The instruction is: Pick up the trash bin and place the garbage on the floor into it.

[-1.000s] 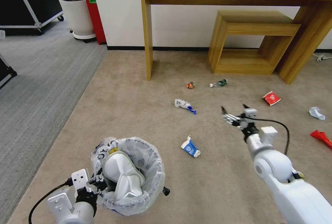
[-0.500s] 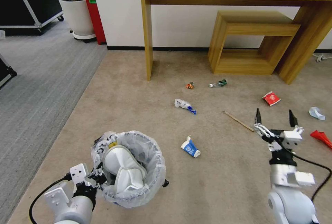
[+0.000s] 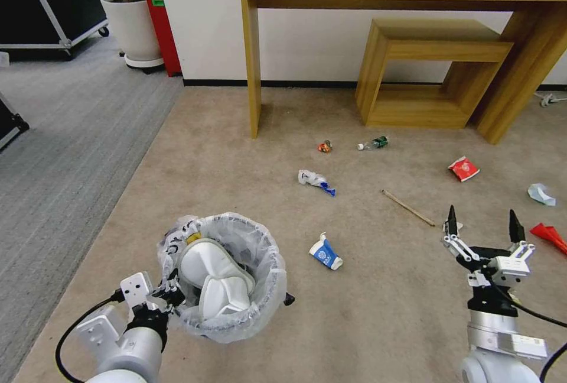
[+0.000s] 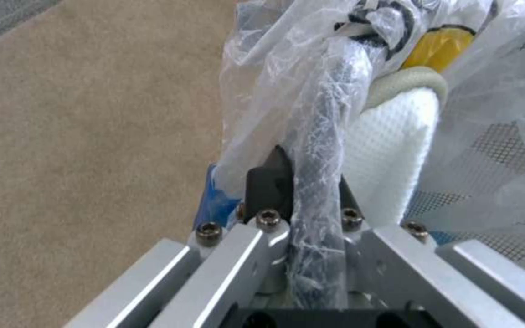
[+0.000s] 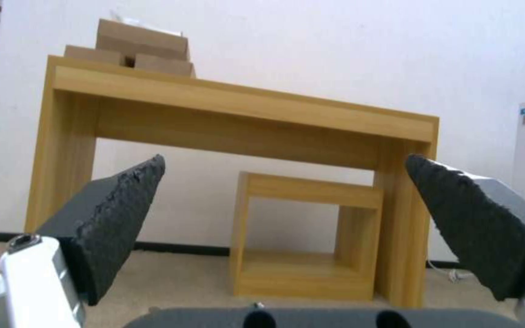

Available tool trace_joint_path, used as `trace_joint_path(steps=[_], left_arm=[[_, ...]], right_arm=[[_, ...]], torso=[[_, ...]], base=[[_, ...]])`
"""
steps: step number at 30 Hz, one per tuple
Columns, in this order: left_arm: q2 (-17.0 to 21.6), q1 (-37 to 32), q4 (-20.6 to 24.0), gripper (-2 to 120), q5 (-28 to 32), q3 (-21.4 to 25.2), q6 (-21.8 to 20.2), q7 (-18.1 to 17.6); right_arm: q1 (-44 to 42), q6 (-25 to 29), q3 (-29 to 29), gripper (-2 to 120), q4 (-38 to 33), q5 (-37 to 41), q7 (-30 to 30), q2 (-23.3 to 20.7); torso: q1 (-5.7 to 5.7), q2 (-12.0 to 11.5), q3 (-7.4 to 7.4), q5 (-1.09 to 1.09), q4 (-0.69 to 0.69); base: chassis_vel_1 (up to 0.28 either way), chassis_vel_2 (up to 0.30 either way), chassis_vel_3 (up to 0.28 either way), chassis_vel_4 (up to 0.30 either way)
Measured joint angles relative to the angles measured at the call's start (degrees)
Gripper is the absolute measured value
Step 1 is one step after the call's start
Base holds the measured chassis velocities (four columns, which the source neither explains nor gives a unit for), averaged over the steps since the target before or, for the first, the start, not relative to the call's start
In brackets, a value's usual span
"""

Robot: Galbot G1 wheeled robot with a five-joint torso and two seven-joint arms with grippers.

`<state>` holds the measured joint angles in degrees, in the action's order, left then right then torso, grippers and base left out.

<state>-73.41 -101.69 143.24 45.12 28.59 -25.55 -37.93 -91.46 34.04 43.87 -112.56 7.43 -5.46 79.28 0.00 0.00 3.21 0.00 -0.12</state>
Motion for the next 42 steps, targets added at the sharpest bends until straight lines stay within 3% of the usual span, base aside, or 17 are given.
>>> trace_joint_path(steps=[42], left_arm=[[0.1,-0.5,0.0,0,0.0,-1.0,0.4,-0.5]], right_arm=[[4.8,1.7,-4.2,100,4.2,-4.2,0.1,0.2]], torso=[[0.00,0.0,0.00,0.00,0.00]], base=[[-0.099,0.098,0.100,-0.105]])
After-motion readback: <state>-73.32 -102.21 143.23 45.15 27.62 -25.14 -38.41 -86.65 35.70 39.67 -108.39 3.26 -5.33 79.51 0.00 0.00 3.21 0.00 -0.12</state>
